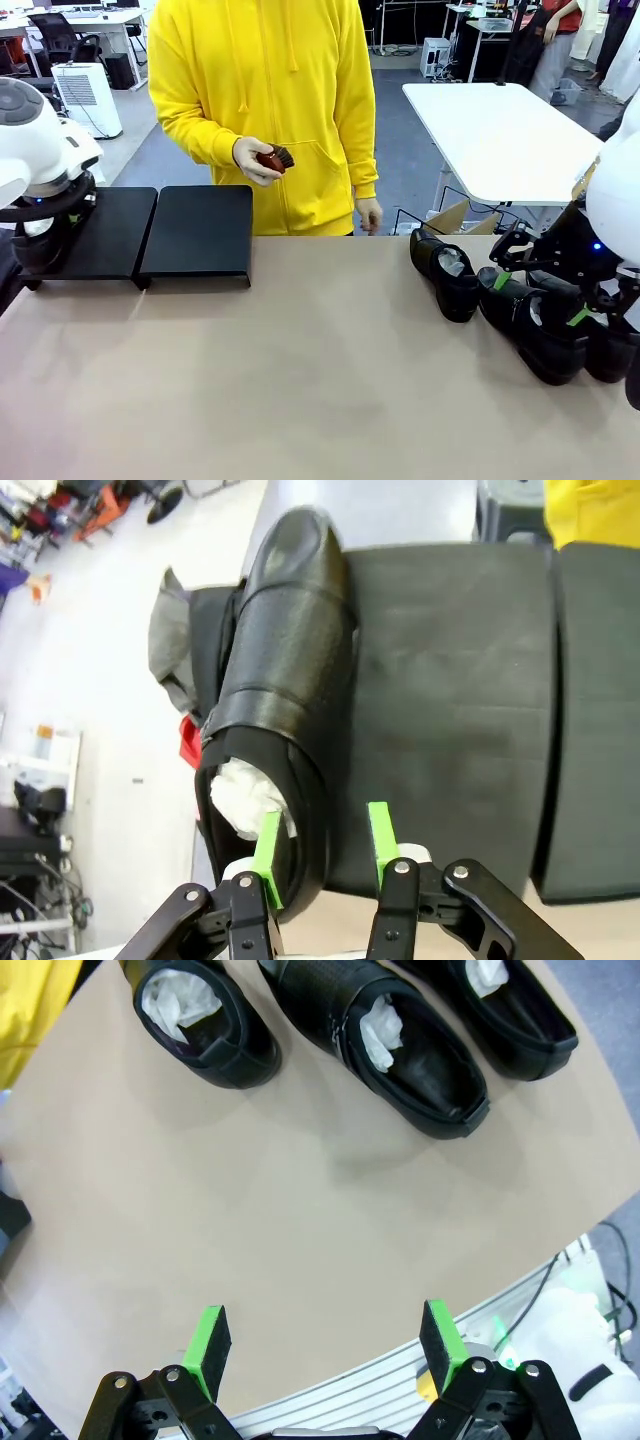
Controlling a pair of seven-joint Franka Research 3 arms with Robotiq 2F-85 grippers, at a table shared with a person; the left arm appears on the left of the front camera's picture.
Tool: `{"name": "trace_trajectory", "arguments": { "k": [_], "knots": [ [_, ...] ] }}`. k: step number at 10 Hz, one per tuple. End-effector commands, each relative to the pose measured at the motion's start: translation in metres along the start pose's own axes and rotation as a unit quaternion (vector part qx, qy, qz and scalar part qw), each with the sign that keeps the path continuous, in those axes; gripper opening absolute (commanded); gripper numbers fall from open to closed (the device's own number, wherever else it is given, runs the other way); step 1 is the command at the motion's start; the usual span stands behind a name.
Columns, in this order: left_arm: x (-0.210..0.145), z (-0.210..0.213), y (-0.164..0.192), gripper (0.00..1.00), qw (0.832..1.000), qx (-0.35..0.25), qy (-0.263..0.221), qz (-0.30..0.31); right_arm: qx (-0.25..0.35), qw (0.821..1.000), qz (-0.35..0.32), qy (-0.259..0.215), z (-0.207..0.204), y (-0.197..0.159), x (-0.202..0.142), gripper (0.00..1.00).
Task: Organize the shoes by placing them on the stand.
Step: Pick up one Shoe and place it in the middle of the table.
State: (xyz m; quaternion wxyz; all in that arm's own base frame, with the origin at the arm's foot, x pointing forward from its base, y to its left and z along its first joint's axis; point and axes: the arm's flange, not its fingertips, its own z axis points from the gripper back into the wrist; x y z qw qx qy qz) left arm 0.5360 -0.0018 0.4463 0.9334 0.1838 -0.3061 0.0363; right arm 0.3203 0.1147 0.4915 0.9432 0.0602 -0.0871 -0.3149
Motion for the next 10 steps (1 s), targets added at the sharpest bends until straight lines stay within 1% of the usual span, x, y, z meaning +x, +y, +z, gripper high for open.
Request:
{"name": "trace_trajectory", "arguments": {
  "k": [1,2,3,4,5,6,7,8,9,10],
  "knots": [
    [-0.017,0.052,-0.011,0.44,0.998,-0.007,-0.062,-0.02,0.012,1.0,0.0,-0.001,-0.005,-0.001,-0.002,1.0],
    [-0.025,0.073,-0.015,0.44,0.998,-0.016,-0.053,-0.02,0.012,1.0,0.0,-0.001,-0.005,-0.001,-0.002,1.0],
    [-0.032,0.092,-0.021,0.44,0.998,-0.044,-0.035,-0.021,0.012,1.0,0.0,-0.001,-0.005,-0.001,-0.002,1.0],
    [-0.039,0.107,-0.028,0.44,0.995,-0.091,0.005,-0.028,0.012,1.0,0.0,-0.001,-0.005,-0.001,-0.002,1.0],
    [-0.045,0.117,-0.038,0.44,0.985,-0.153,0.071,-0.047,0.012,1.0,0.0,-0.001,-0.005,-0.001,-0.002,1.0],
    [-0.05,0.121,-0.05,0.44,0.962,-0.212,0.145,-0.088,0.012,1.0,0.0,-0.001,-0.005,-0.001,-0.002,1.0],
    [-0.054,0.12,-0.059,0.44,0.946,-0.244,0.182,-0.115,0.012,1.0,0.0,-0.001,-0.005,-0.001,-0.002,1.0],
    [-0.054,0.114,-0.059,0.44,0.941,-0.25,0.201,-0.112,0.012,1.0,0.0,-0.001,-0.005,-0.001,-0.002,1.0],
    [-0.078,0.106,-0.089,0.44,0.966,-0.222,0.098,-0.085,0.012,1.0,0.0,-0.001,-0.005,-0.001,-0.002,1.0],
    [-0.078,0.106,-0.089,0.44,0.966,-0.222,0.098,-0.085,0.012,1.0,0.0,-0.001,-0.005,-0.001,-0.002,1.0]
  ]
}}
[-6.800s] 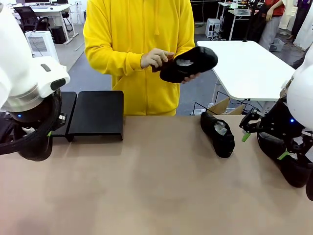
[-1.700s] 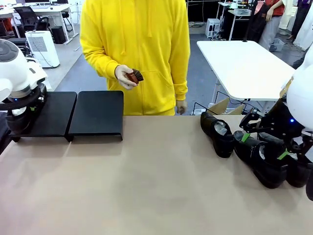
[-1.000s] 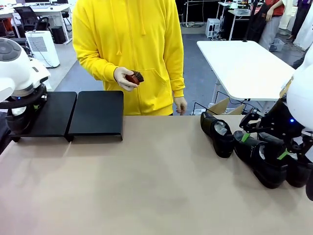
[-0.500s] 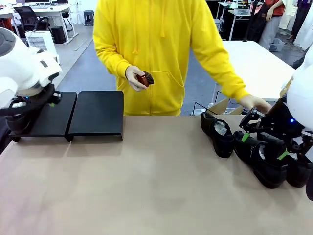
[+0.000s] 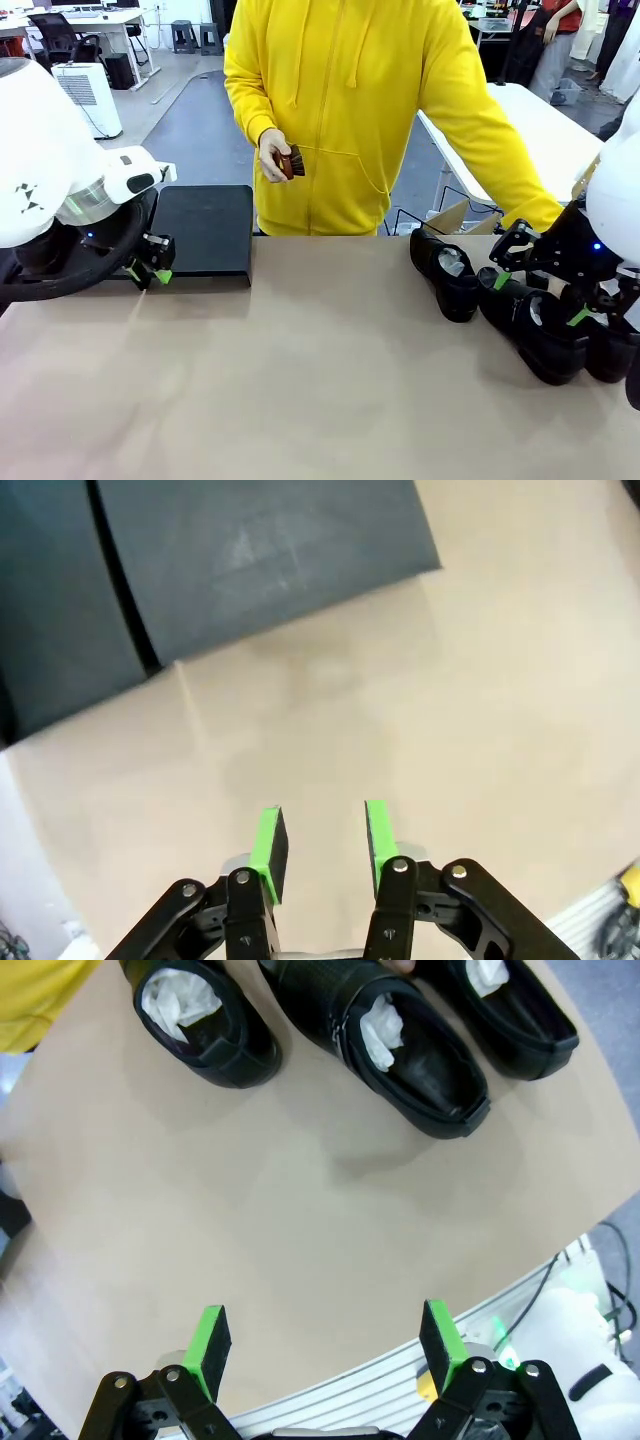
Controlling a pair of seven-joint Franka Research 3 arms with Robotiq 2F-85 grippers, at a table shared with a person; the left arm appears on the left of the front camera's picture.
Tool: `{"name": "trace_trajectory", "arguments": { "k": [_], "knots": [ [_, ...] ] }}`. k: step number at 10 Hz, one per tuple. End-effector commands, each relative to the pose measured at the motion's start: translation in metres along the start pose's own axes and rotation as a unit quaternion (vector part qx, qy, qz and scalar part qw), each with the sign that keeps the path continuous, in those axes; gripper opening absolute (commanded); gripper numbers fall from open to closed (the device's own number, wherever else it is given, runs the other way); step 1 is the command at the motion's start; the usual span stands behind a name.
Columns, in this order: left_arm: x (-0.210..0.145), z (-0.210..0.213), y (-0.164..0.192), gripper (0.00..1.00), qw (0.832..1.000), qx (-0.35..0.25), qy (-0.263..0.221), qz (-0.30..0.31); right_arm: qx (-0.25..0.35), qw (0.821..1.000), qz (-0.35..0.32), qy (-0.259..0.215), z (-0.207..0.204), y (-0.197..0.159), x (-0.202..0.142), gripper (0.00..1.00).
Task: Organize the shoes by placing them on the stand.
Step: Pick up one Shoe and place it in the middle of the table.
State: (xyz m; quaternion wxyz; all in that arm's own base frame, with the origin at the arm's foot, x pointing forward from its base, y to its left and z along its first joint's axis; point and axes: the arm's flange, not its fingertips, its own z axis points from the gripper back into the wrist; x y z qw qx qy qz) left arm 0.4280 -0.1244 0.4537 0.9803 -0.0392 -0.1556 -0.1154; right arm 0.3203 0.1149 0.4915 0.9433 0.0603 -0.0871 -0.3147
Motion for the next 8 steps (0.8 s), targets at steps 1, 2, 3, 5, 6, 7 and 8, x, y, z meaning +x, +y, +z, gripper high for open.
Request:
{"name": "trace_trajectory", "arguments": {
  "k": [1,2,3,5,6,7,8],
  "knots": [
    [0.0,-0.002,0.005,0.44,0.998,0.039,-0.038,0.014,0.012,1.0,0.0,-0.001,-0.005,-0.001,-0.002,1.0],
    [0.0,0.0,0.0,0.44,1.0,0.0,0.0,0.0,0.012,1.0,0.0,-0.001,-0.005,-0.001,-0.002,1.0],
    [-0.007,-0.008,-0.003,0.44,1.0,-0.014,0.007,0.006,0.012,1.0,0.0,-0.001,-0.005,-0.001,-0.002,1.0],
    [-0.025,-0.001,-0.038,0.44,0.996,-0.081,0.004,0.043,0.012,1.0,0.0,-0.001,-0.005,-0.001,-0.002,1.0],
    [-0.036,0.008,-0.049,0.44,0.992,-0.101,0.006,0.079,0.012,1.0,0.0,-0.001,-0.005,-0.001,-0.002,1.0],
    [-0.047,0.015,-0.06,0.44,0.986,-0.133,0.035,0.094,0.012,1.0,0.0,-0.001,-0.005,-0.001,-0.002,1.0],
    [-0.054,0.019,-0.069,0.53,0.984,-0.133,0.047,0.106,0.012,1.0,0.0,-0.001,-0.005,-0.001,-0.002,1.0]
  ]
}}
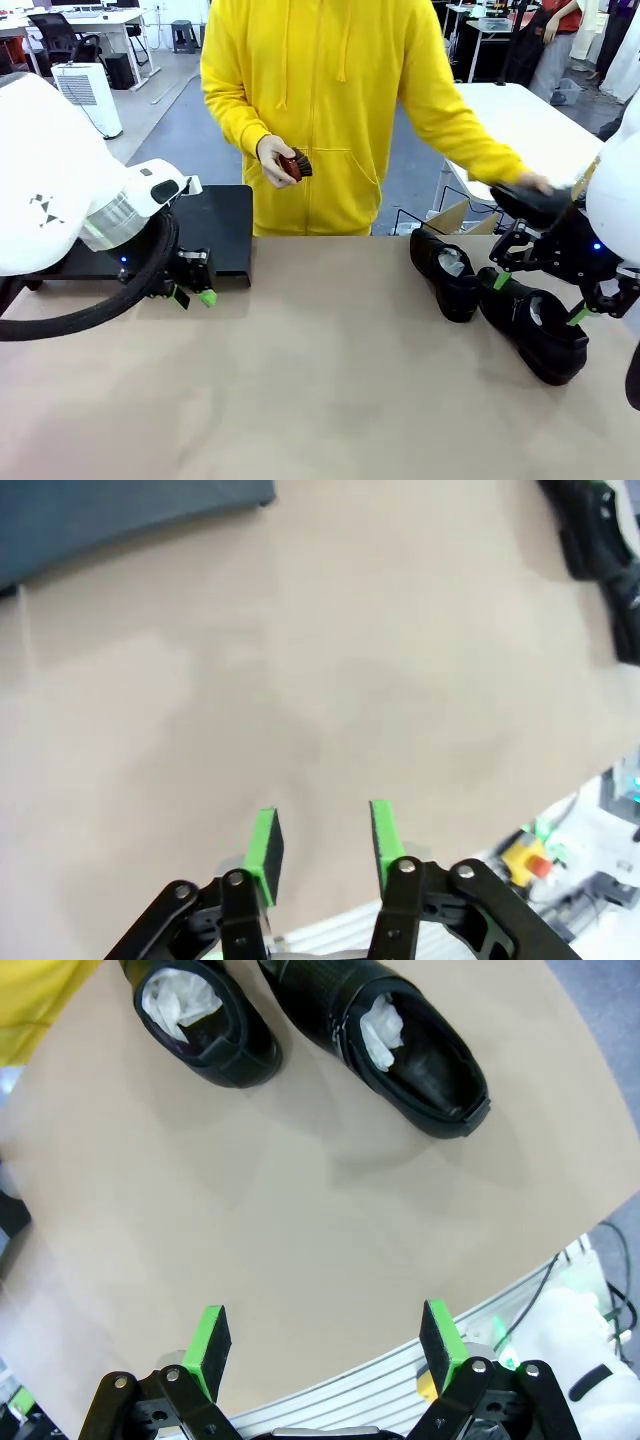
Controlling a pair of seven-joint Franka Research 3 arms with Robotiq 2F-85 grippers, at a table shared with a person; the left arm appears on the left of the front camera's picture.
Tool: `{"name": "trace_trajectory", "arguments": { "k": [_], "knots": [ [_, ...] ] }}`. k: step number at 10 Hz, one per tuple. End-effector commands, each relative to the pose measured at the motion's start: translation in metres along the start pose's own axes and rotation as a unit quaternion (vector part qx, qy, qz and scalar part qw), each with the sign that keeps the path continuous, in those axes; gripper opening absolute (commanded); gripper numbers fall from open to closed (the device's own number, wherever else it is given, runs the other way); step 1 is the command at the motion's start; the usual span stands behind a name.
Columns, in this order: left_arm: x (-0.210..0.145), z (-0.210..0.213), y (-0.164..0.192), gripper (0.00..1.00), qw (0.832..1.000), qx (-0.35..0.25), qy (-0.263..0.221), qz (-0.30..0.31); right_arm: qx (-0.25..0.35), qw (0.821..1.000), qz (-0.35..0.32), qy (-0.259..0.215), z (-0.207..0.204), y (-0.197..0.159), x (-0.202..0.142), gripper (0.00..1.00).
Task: Organize the shoes by placing them on the stand.
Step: Pick up one Shoe and place it in the middle of the table.
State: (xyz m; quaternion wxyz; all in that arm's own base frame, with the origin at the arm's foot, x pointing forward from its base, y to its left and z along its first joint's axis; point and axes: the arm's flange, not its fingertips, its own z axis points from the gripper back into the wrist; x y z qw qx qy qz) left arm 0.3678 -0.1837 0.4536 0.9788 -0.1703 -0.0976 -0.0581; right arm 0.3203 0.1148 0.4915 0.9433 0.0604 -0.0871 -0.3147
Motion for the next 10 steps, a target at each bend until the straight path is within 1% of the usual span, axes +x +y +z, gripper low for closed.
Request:
{"name": "trace_trajectory", "arguments": {
  "k": [1,2,3,5,6,7,8,9,10],
  "knots": [
    [-0.019,0.005,-0.006,0.7,0.999,0.003,0.019,0.031,0.012,1.0,0.0,-0.001,-0.005,-0.001,-0.002,1.0],
    [-0.025,0.002,-0.012,0.88,0.999,0.005,0.038,0.034,0.012,1.0,0.0,-0.001,-0.005,-0.001,-0.002,1.0],
    [-0.031,0.002,-0.019,1.0,0.998,0.005,0.049,0.03,0.012,1.0,0.0,-0.001,-0.005,-0.001,-0.002,1.0],
    [-0.035,0.002,-0.023,1.0,0.998,0.011,0.055,0.028,0.012,1.0,0.0,-0.001,-0.005,-0.001,-0.002,1.0],
    [-0.035,0.003,-0.023,1.0,0.998,0.017,0.049,0.033,0.012,1.0,0.0,-0.001,-0.005,-0.001,-0.002,1.0],
    [-0.031,0.006,-0.023,1.0,0.999,0.018,0.027,0.036,0.0,1.0,0.0,0.0,0.0,0.0,0.0,1.0],
    [-0.034,-0.002,-0.024,1.0,0.998,0.013,0.055,0.02,-0.003,1.0,0.03,-0.004,-0.005,0.008,0.008,1.0],
    [-0.034,-0.002,-0.024,1.0,0.998,0.013,0.055,0.02,-0.007,0.998,0.065,0.007,-0.011,0.02,0.017,1.0],
    [-0.034,-0.002,-0.024,1.0,0.998,0.013,0.055,0.02,-0.012,0.994,0.111,0.006,-0.016,0.033,0.024,1.0]
  ]
}}
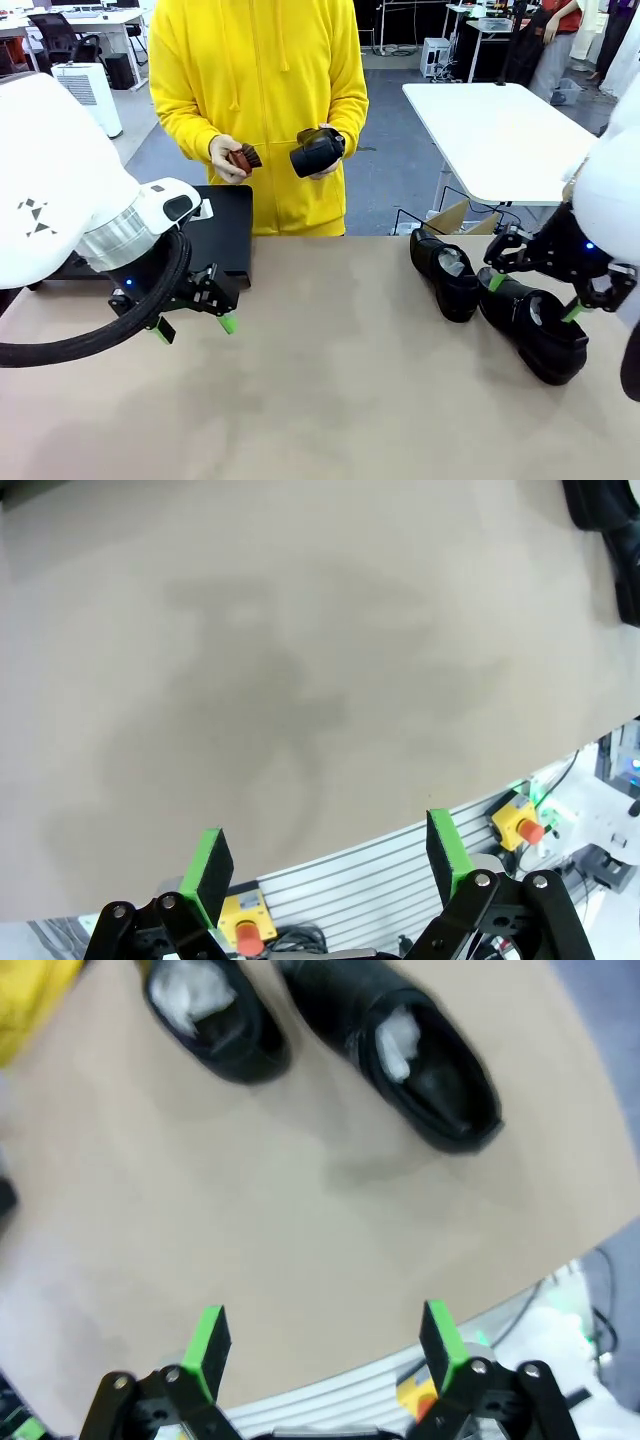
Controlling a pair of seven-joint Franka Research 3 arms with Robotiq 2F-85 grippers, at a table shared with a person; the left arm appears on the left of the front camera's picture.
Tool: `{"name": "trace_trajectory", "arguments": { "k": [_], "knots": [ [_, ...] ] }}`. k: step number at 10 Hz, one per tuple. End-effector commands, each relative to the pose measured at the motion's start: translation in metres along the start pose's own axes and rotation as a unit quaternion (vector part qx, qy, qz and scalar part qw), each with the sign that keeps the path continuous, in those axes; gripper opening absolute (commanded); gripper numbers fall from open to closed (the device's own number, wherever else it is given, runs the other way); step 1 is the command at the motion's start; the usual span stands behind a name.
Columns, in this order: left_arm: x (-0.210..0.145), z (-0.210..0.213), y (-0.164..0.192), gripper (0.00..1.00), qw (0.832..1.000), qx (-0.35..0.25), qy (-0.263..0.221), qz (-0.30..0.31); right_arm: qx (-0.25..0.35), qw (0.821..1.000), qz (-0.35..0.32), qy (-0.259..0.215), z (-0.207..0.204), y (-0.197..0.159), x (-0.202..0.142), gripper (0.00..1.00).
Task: Organize the shoes by placing them on the stand.
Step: Pick up one Shoe and place it in the middle of the table.
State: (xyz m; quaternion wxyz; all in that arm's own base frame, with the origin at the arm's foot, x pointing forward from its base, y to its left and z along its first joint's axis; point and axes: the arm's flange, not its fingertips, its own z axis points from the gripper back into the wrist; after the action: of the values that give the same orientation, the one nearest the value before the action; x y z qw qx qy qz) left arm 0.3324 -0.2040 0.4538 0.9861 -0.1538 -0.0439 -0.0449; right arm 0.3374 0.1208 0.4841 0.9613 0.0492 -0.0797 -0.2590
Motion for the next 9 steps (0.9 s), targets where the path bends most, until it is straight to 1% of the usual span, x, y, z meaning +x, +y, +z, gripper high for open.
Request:
{"name": "trace_trajectory", "arguments": {
  "k": [1,2,3,4,7,8,9],
  "knots": [
    [-0.001,-0.001,0.0,1.0,1.0,-0.003,0.003,-0.001,-0.005,0.997,0.075,0.013,-0.011,0.03,0.029,1.0],
    [-0.001,-0.001,0.0,1.0,1.0,-0.003,0.003,-0.001,0.0,0.996,0.091,0.026,-0.016,0.042,0.038,1.0],
    [-0.001,-0.001,0.0,1.0,1.0,-0.003,0.003,-0.001,0.022,0.992,0.122,0.015,-0.025,0.058,0.048,1.0],
    [-0.001,-0.001,0.0,1.0,1.0,-0.003,0.003,-0.001,-0.002,0.998,0.063,0.018,-0.015,0.027,0.02,1.0],
    [-0.001,-0.001,0.0,1.0,1.0,-0.003,0.003,-0.001,-0.002,0.998,0.063,0.018,-0.015,0.027,0.02,1.0],
    [-0.001,-0.001,0.0,1.0,1.0,-0.003,0.003,-0.001,0.003,0.997,0.077,0.024,-0.02,0.034,0.029,1.0],
    [-0.001,-0.001,0.0,1.0,1.0,-0.003,0.003,-0.001,-0.007,0.994,0.1,0.039,-0.024,0.042,0.035,1.0]
  ]
}}
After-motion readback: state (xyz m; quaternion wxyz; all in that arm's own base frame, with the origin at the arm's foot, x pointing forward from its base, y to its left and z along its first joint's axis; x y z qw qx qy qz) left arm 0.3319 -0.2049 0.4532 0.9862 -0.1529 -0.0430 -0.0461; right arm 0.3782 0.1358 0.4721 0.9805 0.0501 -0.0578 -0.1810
